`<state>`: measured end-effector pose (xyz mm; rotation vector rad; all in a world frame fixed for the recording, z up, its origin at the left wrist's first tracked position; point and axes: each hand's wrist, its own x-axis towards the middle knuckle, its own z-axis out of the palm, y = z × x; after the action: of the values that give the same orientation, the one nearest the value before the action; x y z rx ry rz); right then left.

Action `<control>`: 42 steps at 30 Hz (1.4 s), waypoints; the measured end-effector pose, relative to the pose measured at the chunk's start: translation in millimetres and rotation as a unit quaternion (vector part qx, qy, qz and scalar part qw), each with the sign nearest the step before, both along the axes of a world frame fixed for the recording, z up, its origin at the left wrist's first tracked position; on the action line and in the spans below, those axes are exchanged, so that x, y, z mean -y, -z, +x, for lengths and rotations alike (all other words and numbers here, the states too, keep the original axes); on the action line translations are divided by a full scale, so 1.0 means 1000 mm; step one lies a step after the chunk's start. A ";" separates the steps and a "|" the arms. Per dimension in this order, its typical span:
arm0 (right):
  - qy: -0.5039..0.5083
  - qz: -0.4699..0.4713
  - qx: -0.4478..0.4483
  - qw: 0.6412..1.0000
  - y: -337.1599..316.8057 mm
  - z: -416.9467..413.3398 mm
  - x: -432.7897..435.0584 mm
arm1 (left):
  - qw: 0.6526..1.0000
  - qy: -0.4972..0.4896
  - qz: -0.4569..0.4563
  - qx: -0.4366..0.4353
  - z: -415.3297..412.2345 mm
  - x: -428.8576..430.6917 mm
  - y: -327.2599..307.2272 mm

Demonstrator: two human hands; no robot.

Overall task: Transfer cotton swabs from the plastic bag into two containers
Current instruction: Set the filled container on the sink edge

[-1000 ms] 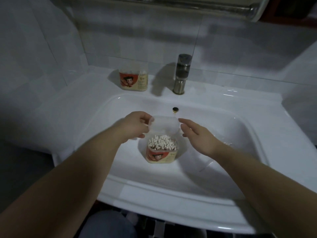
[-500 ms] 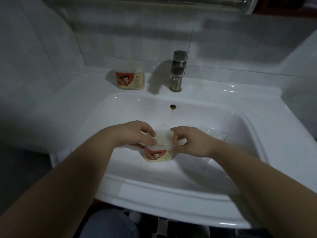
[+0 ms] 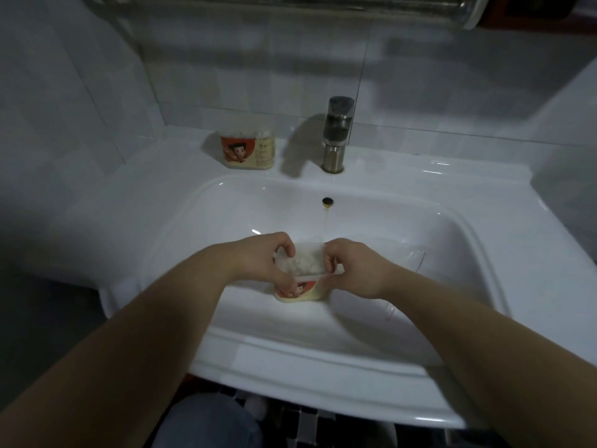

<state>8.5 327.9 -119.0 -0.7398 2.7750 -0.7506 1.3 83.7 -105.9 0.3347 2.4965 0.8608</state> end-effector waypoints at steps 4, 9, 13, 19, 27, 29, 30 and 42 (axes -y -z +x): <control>0.037 -0.066 0.027 0.997 -0.007 0.001 0.001 | 0.998 -0.026 0.029 -0.039 0.001 0.000 -0.004; 0.111 -0.241 0.075 0.961 -0.023 -0.001 0.007 | 0.981 -0.079 0.156 -0.087 0.000 0.007 -0.022; 0.113 -0.283 0.054 0.951 -0.035 -0.003 0.016 | 0.973 -0.077 0.182 -0.116 -0.004 0.016 -0.041; 0.086 -0.315 -0.008 0.945 -0.053 -0.019 0.058 | 0.952 -0.118 0.226 -0.172 -0.006 0.049 -0.059; 0.081 -0.325 -0.075 0.939 -0.071 -0.054 0.138 | 0.910 -0.179 0.295 -0.229 -0.020 0.118 -0.068; 0.086 -0.314 -0.097 0.940 -0.075 -0.067 0.162 | 0.902 -0.193 0.301 -0.243 -0.028 0.136 -0.068; 0.087 -0.315 -0.103 0.939 -0.077 -0.072 0.171 | 0.900 -0.203 0.291 -0.254 -0.032 0.143 -0.069; 0.054 -0.251 -0.148 0.955 -0.079 -0.111 0.263 | 0.877 -0.340 0.176 -0.290 -0.062 0.206 -0.053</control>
<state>-102.8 64.5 -40.0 -0.8439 2.9277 -1.5208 -60.9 -122.1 -53.1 -0.2506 3.0514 1.7208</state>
